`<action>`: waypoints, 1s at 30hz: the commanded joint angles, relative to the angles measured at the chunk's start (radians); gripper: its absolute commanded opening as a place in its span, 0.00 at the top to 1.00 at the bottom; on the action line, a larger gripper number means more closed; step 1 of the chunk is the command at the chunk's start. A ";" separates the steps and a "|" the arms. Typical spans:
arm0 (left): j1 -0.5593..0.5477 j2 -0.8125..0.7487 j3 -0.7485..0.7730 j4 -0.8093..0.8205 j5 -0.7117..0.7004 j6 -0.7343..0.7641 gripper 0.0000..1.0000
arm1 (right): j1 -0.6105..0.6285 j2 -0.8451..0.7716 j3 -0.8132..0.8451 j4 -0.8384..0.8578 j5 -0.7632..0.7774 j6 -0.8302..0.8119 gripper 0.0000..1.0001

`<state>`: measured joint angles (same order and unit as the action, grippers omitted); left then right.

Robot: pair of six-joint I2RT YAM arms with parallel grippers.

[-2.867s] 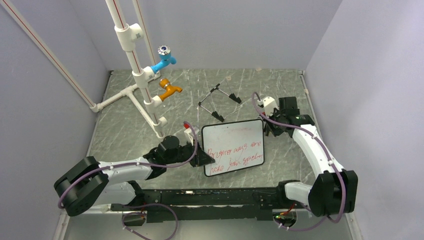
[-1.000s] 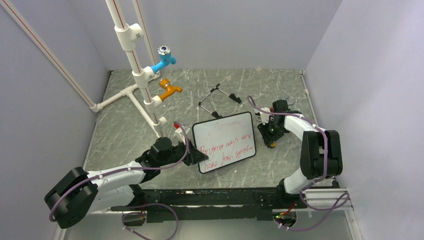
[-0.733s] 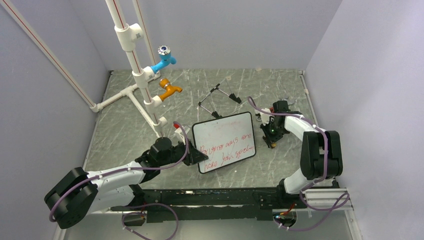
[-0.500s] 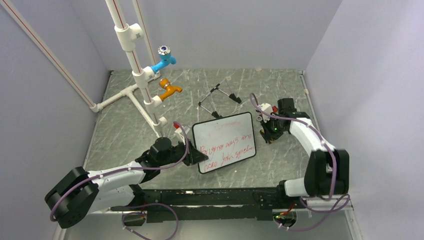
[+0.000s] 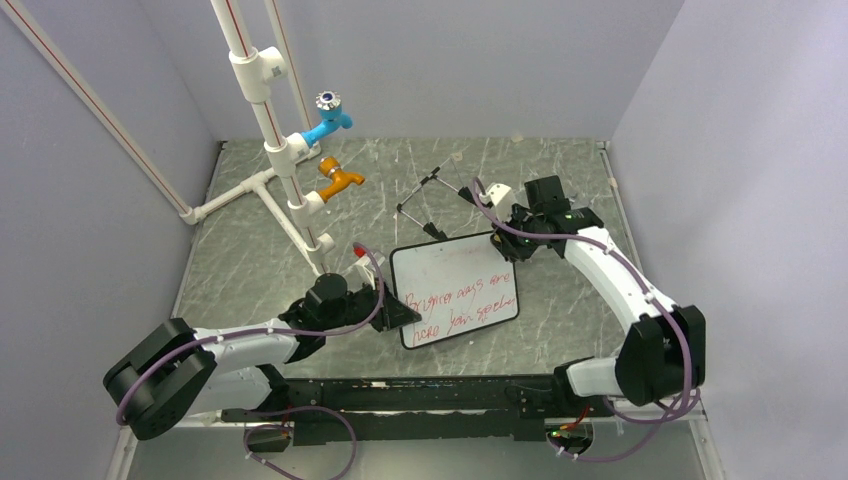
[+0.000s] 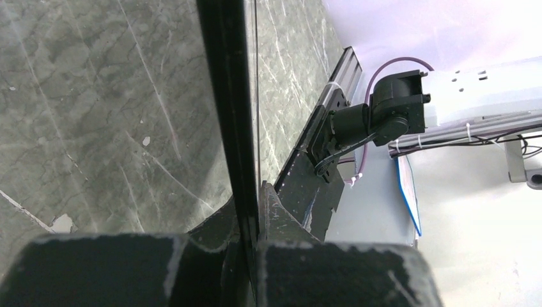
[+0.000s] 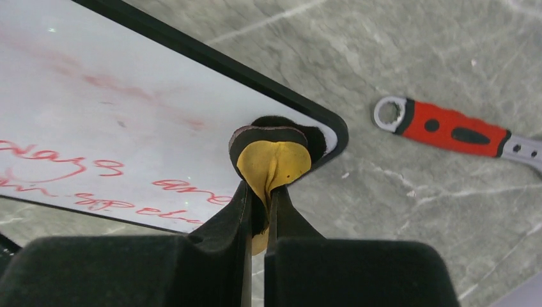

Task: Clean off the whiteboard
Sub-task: Erase the whiteboard at the center of the board.

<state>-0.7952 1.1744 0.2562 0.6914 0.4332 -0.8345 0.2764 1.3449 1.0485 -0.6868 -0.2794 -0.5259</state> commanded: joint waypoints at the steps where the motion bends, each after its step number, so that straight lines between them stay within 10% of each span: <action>1: 0.002 -0.009 0.032 0.165 0.050 -0.005 1.00 | -0.002 0.043 0.043 0.019 0.138 0.041 1.00; 30: 0.003 -0.019 0.035 0.143 0.088 0.037 1.00 | 0.000 0.162 0.139 0.038 0.112 0.069 1.00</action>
<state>-0.7853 1.1770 0.2562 0.6918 0.4366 -0.8593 0.2775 1.4754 1.1473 -0.7139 -0.1734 -0.4805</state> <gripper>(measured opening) 0.066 0.063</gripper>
